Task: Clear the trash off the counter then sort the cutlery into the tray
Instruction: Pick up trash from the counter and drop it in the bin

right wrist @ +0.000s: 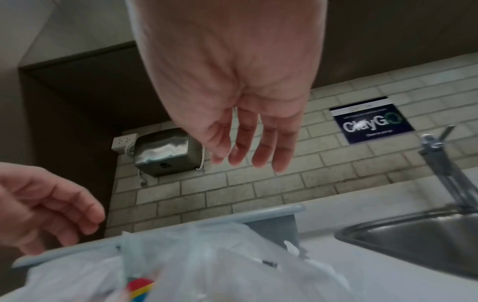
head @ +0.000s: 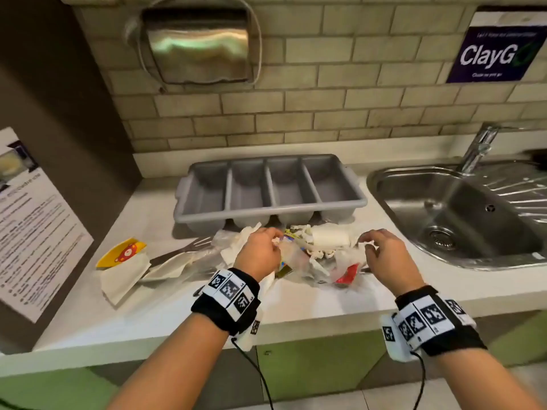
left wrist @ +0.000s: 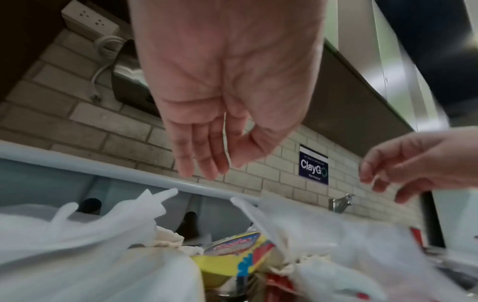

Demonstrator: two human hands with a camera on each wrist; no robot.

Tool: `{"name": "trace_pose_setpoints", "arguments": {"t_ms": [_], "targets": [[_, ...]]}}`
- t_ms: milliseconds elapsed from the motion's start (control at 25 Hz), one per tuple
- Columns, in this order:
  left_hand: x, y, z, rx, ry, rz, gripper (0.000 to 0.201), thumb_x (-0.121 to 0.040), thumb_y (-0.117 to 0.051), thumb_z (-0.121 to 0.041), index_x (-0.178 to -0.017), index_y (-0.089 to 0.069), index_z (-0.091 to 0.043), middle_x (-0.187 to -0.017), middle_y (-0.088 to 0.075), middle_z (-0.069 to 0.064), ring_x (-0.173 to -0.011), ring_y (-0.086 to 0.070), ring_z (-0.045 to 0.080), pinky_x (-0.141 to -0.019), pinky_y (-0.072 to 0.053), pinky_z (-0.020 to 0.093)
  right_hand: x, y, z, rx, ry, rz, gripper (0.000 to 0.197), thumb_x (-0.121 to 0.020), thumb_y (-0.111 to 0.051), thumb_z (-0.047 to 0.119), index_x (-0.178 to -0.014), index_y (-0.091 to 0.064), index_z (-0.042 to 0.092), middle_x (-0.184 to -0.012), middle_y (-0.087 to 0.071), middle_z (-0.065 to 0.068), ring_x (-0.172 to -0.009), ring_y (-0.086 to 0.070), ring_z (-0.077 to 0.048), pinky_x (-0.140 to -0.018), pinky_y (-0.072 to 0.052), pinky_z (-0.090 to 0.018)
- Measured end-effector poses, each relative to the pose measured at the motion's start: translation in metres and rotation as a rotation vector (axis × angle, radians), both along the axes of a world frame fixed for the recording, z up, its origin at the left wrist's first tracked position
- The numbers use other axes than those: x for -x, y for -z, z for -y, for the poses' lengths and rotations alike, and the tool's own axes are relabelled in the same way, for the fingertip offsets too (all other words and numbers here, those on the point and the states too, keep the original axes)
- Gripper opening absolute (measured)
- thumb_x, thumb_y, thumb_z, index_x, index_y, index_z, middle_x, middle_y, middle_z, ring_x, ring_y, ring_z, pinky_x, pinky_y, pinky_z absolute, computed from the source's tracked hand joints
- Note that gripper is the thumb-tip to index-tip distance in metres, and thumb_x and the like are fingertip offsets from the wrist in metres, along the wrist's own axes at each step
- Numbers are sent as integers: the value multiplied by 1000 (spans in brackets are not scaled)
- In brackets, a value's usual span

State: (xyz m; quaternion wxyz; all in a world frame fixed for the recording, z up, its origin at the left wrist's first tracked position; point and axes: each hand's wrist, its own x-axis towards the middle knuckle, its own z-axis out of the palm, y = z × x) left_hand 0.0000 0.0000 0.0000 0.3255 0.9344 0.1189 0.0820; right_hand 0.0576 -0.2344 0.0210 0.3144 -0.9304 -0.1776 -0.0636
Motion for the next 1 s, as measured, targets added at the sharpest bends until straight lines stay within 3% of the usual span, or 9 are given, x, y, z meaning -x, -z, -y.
{"name": "trace_pose_setpoints", "arguments": {"t_ms": [80,200,280,360,520,640,840,1000], "targets": [[-18,2,3,-104,-7,-126,50,-80,-51,-8,-129,-51,-17,-134,-54,7,-123,-51,24,-104,-43,32,-33,-1,-6,102,-56,-10,26,-84,-51,-3,-103,-66,7,-113,-63,-14,-105,-57,-32,-92,-44,-32],[-29,13,6,-457,79,-362,60,-77,-62,-33,-133,-45,-23,-137,-49,2,-125,-47,25,-101,-41,38,-78,3,-28,307,-221,-66,34,-84,-52,0,-113,-62,13,-126,-56,-10,-120,-49,-28,-101,-42,-34],[-34,21,8,-605,94,-406,63,-75,-62,-45,-133,-45,-26,-136,-49,-1,-123,-46,24,-98,-38,39,-96,11,-40,468,-332,-102,42,-83,-52,0,-122,-56,16,-132,-51,-9,-125,-44,-27,-104,-41,-38],[-38,25,10,-642,92,-408,61,-75,-60,-46,-132,-45,-26,-134,-50,-1,-123,-46,24,-98,-36,40,-107,18,-52,598,-430,-117,49,-81,-53,2,-128,-50,18,-135,-49,-9,-125,-44,-29,-104,-41,-39],[-44,34,14,-633,51,-363,58,-78,-59,-35,-133,-42,-28,-125,-61,1,-119,-52,22,-105,-31,38,-120,34,-65,747,-485,-131,60,-80,-61,18,-136,-39,27,-139,-46,-6,-122,-44,-33,-104,-42,-43],[-48,29,16,-594,-15,-299,65,-79,-57,-23,-139,-31,-25,-115,-67,7,-112,-58,26,-104,-33,34,-125,43,-66,725,-480,-164,67,-79,-63,33,-138,-34,26,-137,-47,-8,-121,-46,-36,-103,-43,-44],[-55,21,8,-404,-123,-175,58,-83,-49,-6,-136,-38,-27,-115,-65,12,-108,-60,31,-92,-45,36,-129,50,-62,631,-460,-175,56,-82,-57,21,-134,-37,23,-135,-48,-9,-118,-48,-37,-101,-44,-44],[-65,12,0,-148,-232,-65,43,-87,-55,-11,-128,-45,-19,-108,-69,14,-102,-62,33,-84,-51,40,-128,40,-57,602,-397,-92,50,-85,-52,20,-132,-37,19,-132,-51,-11,-115,-48,-40,-95,-47,-46]]}}
